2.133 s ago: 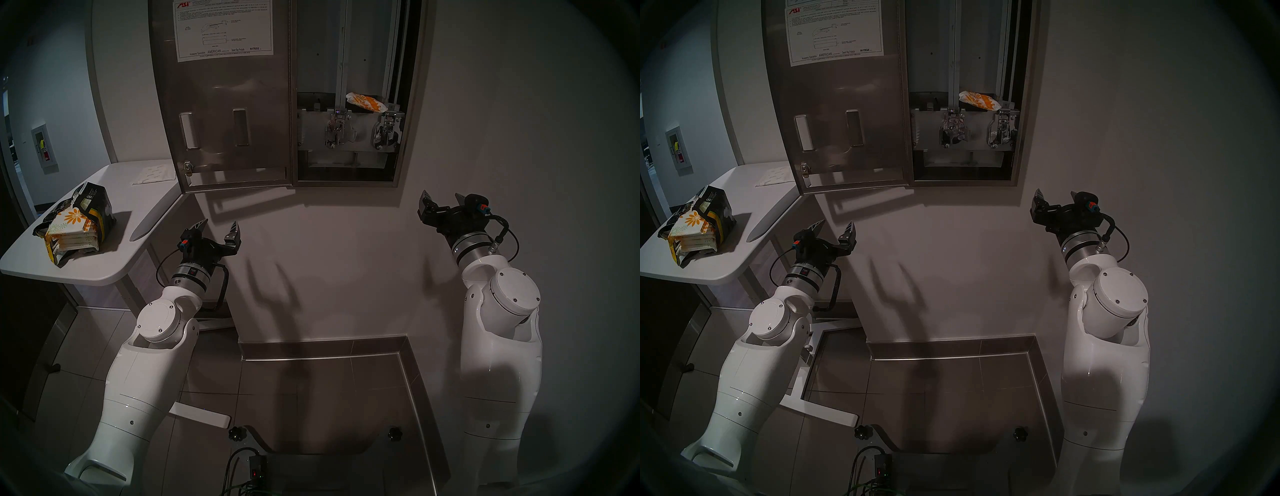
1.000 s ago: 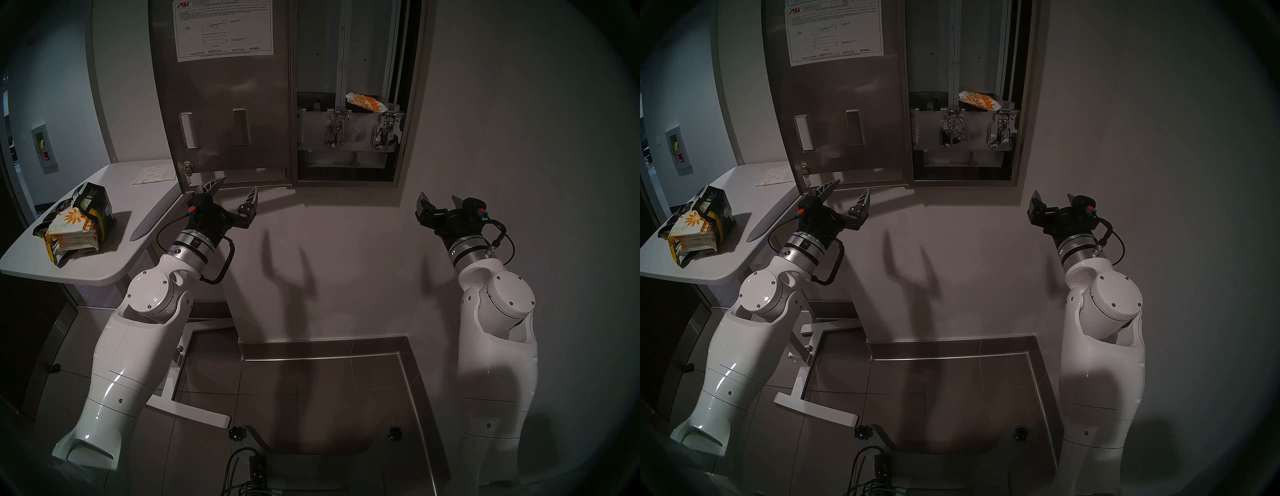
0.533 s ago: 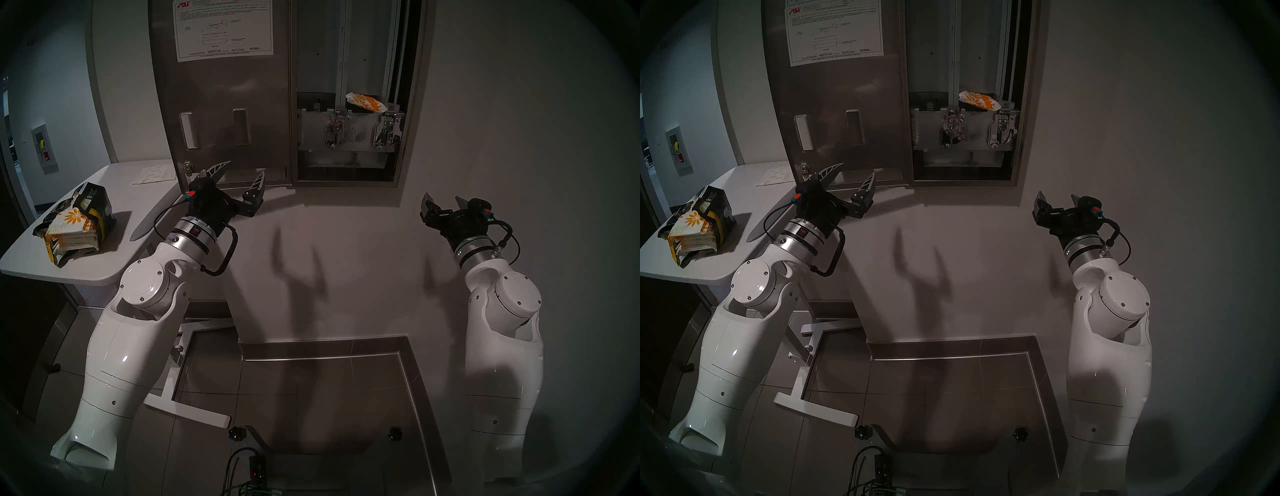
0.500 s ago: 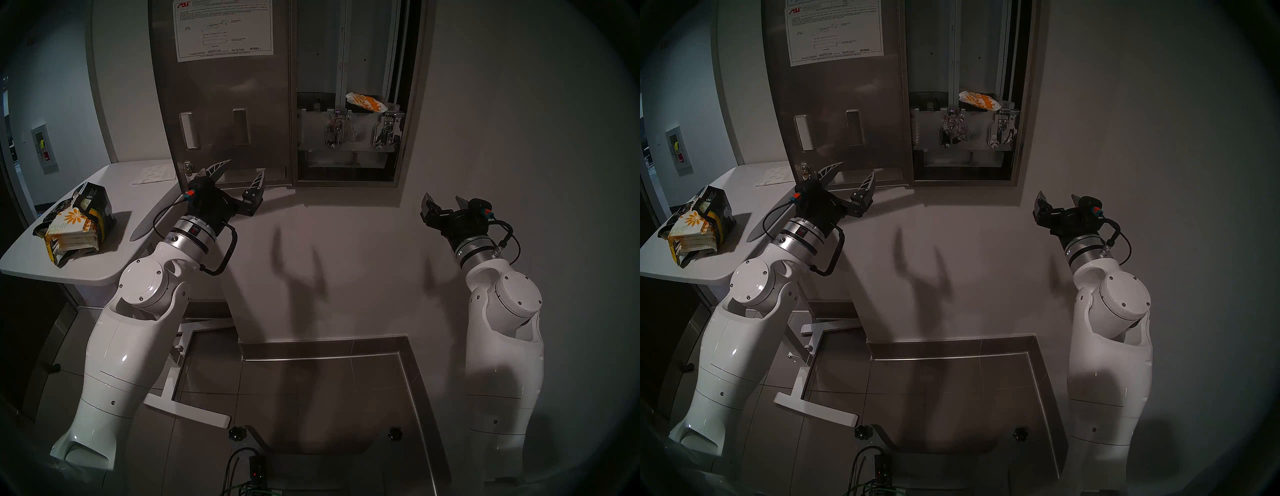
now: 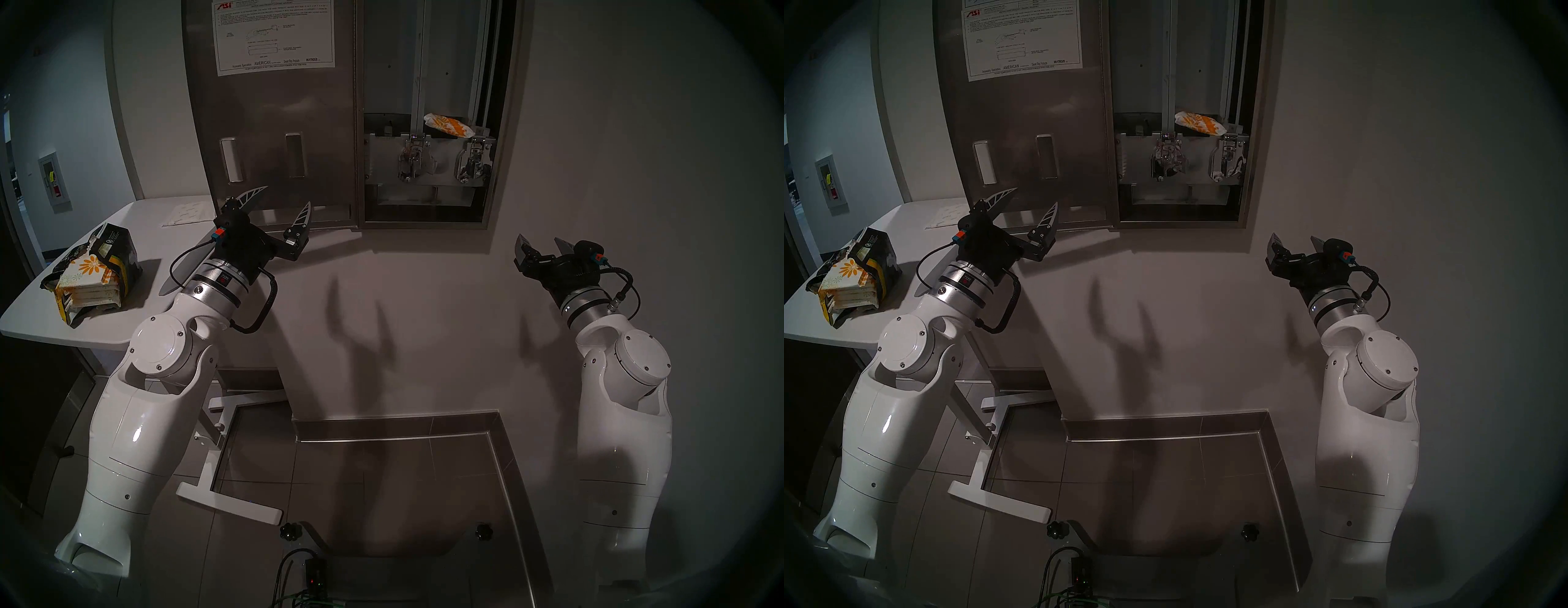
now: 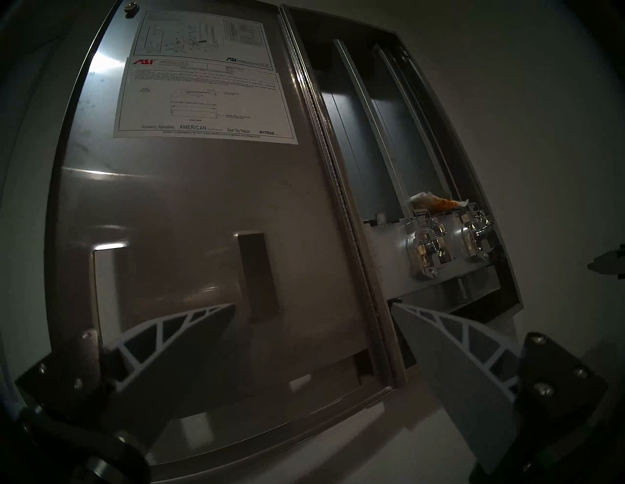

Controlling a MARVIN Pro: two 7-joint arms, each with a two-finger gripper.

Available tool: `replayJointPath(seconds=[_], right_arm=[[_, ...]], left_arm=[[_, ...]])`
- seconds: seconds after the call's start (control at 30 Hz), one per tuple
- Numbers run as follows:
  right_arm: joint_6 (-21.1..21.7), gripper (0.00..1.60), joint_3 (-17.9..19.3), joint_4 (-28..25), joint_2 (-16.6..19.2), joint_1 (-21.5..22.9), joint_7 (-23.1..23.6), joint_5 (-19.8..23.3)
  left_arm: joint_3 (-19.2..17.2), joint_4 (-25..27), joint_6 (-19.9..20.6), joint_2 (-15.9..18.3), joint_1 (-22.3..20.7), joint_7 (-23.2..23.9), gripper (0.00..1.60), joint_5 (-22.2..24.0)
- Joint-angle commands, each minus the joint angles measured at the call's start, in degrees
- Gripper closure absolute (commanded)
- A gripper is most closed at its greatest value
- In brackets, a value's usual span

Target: Open the dispenser door, put the pads inside, close the door

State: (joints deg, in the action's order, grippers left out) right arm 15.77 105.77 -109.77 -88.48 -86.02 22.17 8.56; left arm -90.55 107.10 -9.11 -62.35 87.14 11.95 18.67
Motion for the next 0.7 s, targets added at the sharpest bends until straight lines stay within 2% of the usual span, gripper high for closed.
replayJointPath(seconds=[0.0,0.17,0.33,0.53,0.57,0.67], right_arm=[[-3.28,0.00,-3.43,0.79,2.49,4.93,1.53,-2.21],[-6.73,0.00,-7.78,0.00,0.33,7.41,-1.25,-5.53],[-6.39,0.00,-13.49,-2.73,-2.53,8.39,-4.38,-9.22],[-5.76,0.00,-19.35,-8.92,-4.60,5.72,-7.88,-13.70],[-6.70,0.00,-20.02,-7.85,-4.04,6.31,-8.16,-13.76],[-6.23,0.00,-20.76,-11.20,-3.72,3.15,-11.97,-16.78]], left_arm=[[-0.38,0.83,-0.54,0.00,-0.53,-0.23,0.00,-0.15],[-0.29,0.84,-0.51,0.06,-0.52,-0.44,0.00,-0.29],[-0.22,0.84,-0.50,0.11,-0.51,-0.63,0.00,-0.43],[-0.17,0.87,-0.52,0.16,-0.50,-0.81,0.00,-0.51],[-0.16,0.88,-0.53,0.17,-0.50,-0.82,0.00,-0.50],[-0.15,0.90,-0.58,0.21,-0.49,-0.84,0.00,-0.40]])
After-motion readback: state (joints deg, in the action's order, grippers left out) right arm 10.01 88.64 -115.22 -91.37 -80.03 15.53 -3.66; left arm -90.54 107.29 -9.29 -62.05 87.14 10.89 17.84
